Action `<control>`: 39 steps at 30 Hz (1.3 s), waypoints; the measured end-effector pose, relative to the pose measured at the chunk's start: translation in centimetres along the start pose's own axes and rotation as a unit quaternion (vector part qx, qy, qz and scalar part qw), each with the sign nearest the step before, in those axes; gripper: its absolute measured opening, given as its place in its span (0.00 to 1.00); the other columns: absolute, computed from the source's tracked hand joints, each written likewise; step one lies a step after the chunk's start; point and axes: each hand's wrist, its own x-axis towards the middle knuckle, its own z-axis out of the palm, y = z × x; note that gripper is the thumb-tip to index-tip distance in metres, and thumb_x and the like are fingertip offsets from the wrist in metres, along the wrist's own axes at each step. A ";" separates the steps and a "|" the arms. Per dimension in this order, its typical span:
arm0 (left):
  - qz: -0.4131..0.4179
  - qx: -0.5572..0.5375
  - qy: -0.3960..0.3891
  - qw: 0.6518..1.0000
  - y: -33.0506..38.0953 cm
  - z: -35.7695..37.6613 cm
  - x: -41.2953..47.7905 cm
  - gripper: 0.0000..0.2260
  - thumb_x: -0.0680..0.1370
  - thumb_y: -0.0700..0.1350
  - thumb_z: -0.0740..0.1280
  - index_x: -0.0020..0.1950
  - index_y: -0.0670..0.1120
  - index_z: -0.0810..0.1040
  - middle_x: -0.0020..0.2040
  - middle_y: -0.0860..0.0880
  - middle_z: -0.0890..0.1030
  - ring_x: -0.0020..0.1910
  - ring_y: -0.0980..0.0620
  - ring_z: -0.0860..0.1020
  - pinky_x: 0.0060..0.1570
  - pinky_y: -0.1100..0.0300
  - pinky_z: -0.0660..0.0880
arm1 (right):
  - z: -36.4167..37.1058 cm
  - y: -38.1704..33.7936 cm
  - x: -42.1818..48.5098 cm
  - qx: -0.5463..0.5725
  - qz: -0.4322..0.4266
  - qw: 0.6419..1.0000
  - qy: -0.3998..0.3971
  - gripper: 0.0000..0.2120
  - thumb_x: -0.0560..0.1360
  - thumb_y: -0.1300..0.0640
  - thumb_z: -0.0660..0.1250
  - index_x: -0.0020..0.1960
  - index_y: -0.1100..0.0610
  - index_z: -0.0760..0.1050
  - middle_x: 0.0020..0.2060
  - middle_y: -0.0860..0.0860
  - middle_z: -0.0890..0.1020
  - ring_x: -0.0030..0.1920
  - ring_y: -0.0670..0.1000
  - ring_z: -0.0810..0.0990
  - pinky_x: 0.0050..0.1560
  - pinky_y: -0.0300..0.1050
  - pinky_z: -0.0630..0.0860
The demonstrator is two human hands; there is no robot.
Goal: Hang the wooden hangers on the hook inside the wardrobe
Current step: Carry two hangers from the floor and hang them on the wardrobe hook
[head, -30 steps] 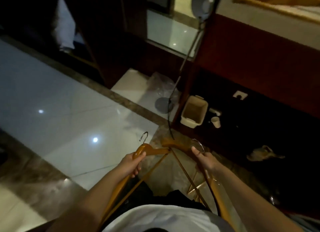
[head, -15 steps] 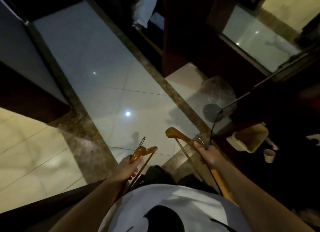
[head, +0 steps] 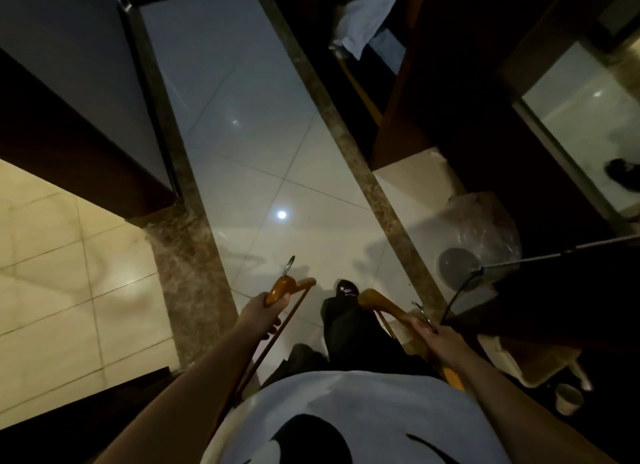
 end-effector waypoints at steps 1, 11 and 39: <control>0.008 -0.003 0.000 1.000 1.7 -0.1 0.9 0.14 0.78 0.55 0.61 0.54 0.45 0.72 0.39 0.46 0.77 0.34 0.50 0.75 0.35 0.59 0.74 | -0.9 -0.2 1.0 -0.010 0.008 1.000 0.000 0.30 0.74 0.36 0.58 0.59 0.61 0.75 0.50 0.63 0.80 0.49 0.61 0.79 0.48 0.49 0.76; 0.014 -0.021 0.042 0.999 12.8 -1.5 6.7 0.11 0.79 0.52 0.60 0.56 0.46 0.71 0.38 0.46 0.77 0.35 0.51 0.76 0.33 0.62 0.73 | -9.5 -9.8 10.8 -0.002 0.036 0.999 -0.025 0.29 0.75 0.38 0.59 0.60 0.63 0.73 0.43 0.57 0.78 0.37 0.51 0.75 0.34 0.43 0.71; 0.074 0.051 0.043 0.995 33.2 -25.7 29.8 0.09 0.78 0.52 0.62 0.50 0.47 0.73 0.37 0.49 0.75 0.34 0.54 0.74 0.32 0.64 0.69 | -13.9 -41.0 24.7 -0.066 0.000 0.998 0.001 0.27 0.74 0.36 0.58 0.39 0.61 0.73 0.32 0.57 0.79 0.33 0.54 0.77 0.32 0.41 0.70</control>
